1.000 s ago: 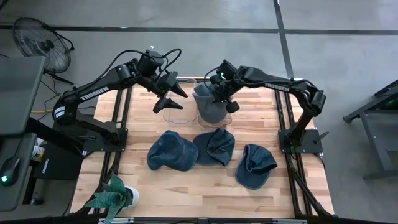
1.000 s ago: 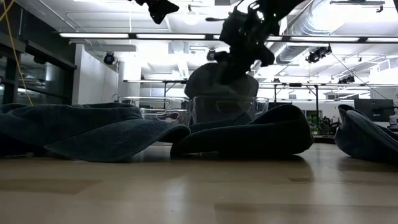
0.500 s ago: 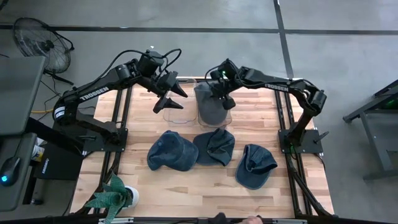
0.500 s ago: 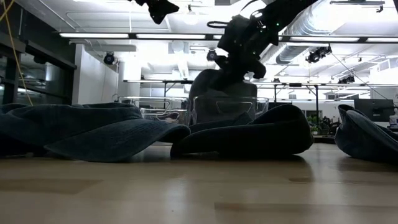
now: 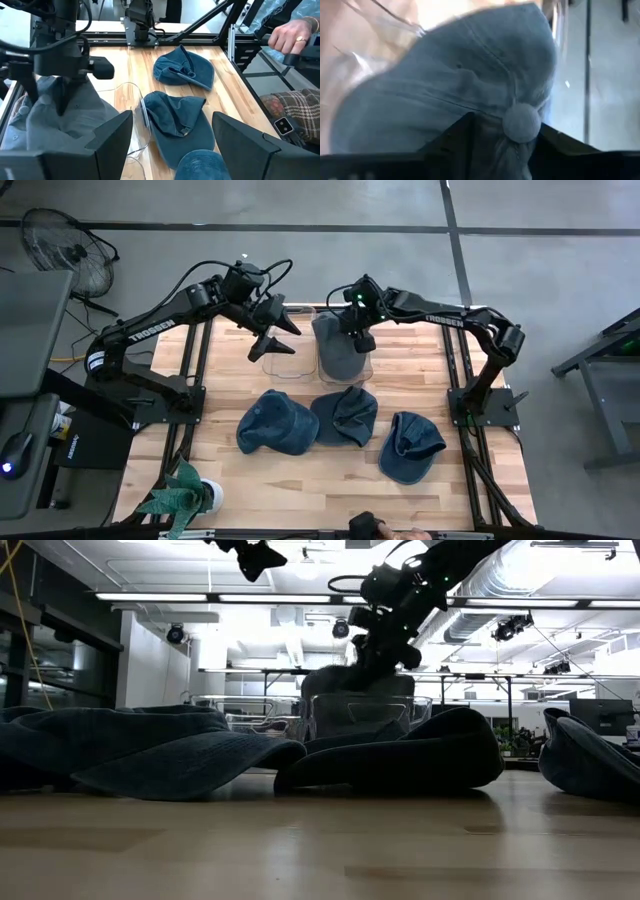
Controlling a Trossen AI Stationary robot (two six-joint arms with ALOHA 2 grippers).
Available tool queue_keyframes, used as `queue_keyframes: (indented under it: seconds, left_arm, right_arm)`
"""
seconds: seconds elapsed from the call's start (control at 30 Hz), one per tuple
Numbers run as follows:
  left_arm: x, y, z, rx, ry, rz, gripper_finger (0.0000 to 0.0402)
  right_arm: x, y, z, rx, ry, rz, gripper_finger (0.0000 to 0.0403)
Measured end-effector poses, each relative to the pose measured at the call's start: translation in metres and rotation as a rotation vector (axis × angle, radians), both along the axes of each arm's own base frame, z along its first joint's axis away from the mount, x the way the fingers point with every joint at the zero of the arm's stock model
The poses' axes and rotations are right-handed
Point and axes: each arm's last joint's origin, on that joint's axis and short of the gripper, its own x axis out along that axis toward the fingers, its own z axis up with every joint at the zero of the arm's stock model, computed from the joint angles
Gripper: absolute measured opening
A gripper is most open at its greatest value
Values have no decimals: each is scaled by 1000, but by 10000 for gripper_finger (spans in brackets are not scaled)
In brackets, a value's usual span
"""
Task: Pick & Place hat
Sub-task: Put the gray cap into the right transparent bin, then put the right blue cap into the left transparent bin
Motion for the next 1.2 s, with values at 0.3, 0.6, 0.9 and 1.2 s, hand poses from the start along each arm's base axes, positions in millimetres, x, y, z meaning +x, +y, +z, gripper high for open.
queue_keyframes:
  seconds: [0.3, 0.6, 0.9, 1.2]
  left_arm:
    - [0, 1, -1, 23, 14, 39, 271]
    - [-1, 1, -2, 22, 33, 45, 271]
    - [-4, 2, -8, 42, 114, 119, 271]
    - [-9, 0, -14, 24, 198, 137, 271]
  right_arm:
    - [-5, 0, 12, -72, -8, -67, 235]
    - [-19, 9, 47, -114, -115, -94, 232]
    - [-45, 27, 89, -59, -271, -127, 228]
    - [-71, 56, 113, 77, -314, -93, 221]
